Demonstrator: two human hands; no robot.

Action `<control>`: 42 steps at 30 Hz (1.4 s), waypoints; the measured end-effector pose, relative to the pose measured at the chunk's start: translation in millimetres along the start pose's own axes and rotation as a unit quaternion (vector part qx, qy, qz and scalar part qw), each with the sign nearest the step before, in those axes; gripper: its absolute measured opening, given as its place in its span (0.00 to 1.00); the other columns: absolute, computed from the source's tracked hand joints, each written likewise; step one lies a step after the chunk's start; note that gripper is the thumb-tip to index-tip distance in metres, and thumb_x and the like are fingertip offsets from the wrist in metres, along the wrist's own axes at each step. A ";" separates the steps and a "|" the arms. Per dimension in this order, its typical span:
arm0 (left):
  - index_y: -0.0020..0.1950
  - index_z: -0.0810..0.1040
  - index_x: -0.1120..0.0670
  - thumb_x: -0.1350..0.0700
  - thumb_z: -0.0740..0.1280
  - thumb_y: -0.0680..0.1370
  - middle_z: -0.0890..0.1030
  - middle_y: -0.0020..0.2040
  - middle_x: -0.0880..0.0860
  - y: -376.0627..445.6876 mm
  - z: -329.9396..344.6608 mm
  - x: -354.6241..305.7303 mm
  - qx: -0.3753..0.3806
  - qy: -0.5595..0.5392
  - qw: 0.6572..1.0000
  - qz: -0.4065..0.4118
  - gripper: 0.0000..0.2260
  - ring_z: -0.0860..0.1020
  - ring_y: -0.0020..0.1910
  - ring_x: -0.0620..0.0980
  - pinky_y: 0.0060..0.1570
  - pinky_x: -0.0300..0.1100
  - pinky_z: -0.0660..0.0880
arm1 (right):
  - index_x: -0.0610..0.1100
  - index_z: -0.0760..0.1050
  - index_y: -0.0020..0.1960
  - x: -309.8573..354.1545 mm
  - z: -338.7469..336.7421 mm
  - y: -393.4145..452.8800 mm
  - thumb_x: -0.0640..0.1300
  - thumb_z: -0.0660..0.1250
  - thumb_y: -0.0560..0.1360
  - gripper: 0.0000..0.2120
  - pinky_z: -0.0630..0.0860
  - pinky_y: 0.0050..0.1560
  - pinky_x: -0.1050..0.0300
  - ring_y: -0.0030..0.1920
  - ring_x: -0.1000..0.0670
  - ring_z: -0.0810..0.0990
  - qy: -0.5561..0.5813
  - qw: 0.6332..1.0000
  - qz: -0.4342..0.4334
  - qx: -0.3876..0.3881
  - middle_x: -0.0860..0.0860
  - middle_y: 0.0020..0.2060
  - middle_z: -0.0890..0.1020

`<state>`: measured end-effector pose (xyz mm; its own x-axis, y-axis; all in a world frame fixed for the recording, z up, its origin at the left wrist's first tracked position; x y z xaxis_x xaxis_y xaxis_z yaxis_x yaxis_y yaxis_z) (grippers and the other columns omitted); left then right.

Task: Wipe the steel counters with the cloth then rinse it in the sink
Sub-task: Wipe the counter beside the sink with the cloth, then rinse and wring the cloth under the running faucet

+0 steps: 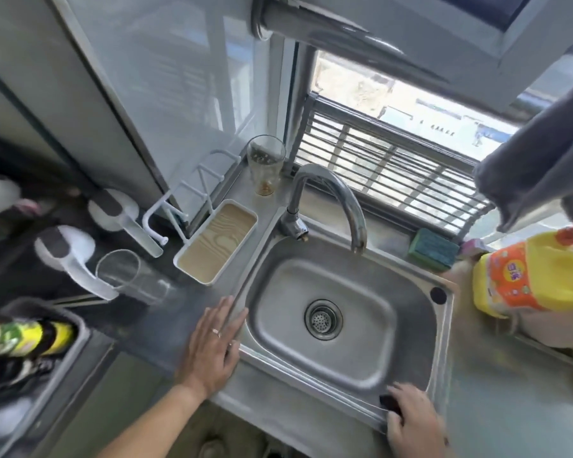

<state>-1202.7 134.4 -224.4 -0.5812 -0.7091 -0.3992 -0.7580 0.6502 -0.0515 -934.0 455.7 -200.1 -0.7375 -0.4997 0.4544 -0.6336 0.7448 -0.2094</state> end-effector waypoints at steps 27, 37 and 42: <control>0.47 0.80 0.57 0.44 0.66 0.81 0.83 0.42 0.54 217.2 0.7 -108.4 0.019 -0.600 0.642 -0.476 0.17 0.82 0.40 0.50 0.44 0.43 0.79 | 0.42 0.79 0.40 190.4 51.6 124.3 0.48 0.58 0.80 0.16 0.73 0.38 0.54 0.29 0.46 0.78 0.693 0.613 0.329 0.190 0.44 0.32 0.81; 0.48 0.82 0.63 0.60 0.62 0.84 0.79 0.32 0.52 219.4 4.0 -118.8 -0.062 -0.541 0.675 -0.497 0.12 0.75 0.22 0.43 0.27 0.33 0.72 | 0.40 0.80 0.47 178.5 76.3 142.3 0.49 0.60 0.80 0.15 0.77 0.33 0.57 0.33 0.46 0.78 0.688 0.593 0.364 0.204 0.43 0.36 0.84; 0.56 0.81 0.64 0.57 0.54 0.85 0.83 0.46 0.56 221.6 7.1 -122.3 -0.030 -0.580 0.618 -0.530 0.18 0.79 0.29 0.48 0.28 0.36 0.67 | 0.40 0.79 0.51 176.7 80.2 146.7 0.49 0.61 0.79 0.13 0.78 0.35 0.56 0.35 0.46 0.78 0.696 0.585 0.360 0.207 0.43 0.38 0.83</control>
<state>-1297.5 367.1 -193.5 0.8277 -0.0327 -0.5602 -0.5612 -0.0468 -0.8264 -1176.0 441.2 -220.0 -0.1258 0.9378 0.3237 -0.4899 0.2250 -0.8422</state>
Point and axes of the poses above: each hand's wrist, its own y-axis towards the middle knuckle, its own z-axis out of the palm, x = y × z, the point moved 6 cm from there along y, towards the middle knuckle
